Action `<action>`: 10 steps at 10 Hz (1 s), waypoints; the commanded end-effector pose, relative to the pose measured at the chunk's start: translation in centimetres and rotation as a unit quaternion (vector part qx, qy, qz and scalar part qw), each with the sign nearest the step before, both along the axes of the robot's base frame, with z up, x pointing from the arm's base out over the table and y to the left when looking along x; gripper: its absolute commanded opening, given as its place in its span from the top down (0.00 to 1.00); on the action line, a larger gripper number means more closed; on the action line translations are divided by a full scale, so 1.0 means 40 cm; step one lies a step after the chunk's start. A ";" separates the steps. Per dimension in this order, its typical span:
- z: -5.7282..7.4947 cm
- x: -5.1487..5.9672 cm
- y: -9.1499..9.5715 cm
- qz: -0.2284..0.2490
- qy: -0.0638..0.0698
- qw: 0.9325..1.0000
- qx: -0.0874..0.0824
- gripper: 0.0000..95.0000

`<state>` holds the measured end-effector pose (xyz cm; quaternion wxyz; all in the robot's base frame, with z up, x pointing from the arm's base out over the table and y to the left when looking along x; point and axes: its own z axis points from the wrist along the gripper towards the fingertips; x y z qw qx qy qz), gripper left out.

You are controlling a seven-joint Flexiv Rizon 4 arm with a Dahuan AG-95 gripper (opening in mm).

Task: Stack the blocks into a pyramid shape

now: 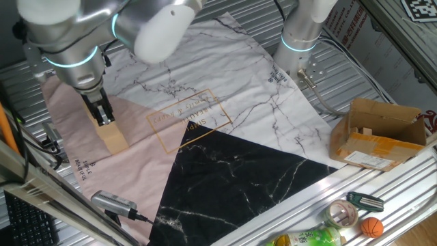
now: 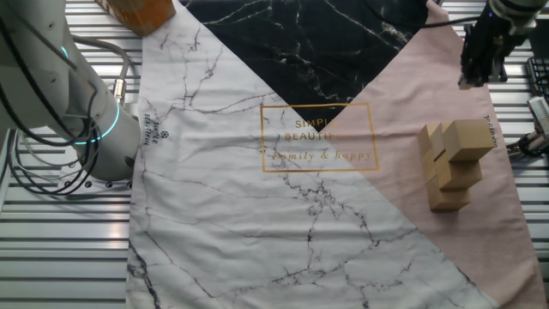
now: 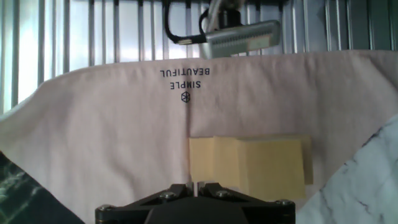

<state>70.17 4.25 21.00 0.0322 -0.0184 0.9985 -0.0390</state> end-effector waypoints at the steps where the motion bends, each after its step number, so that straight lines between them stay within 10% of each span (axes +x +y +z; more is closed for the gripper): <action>1: 0.006 0.012 0.027 0.022 0.013 1.000 -0.016 1.00; 10: 0.006 0.018 0.040 0.033 0.007 0.999 0.001 1.00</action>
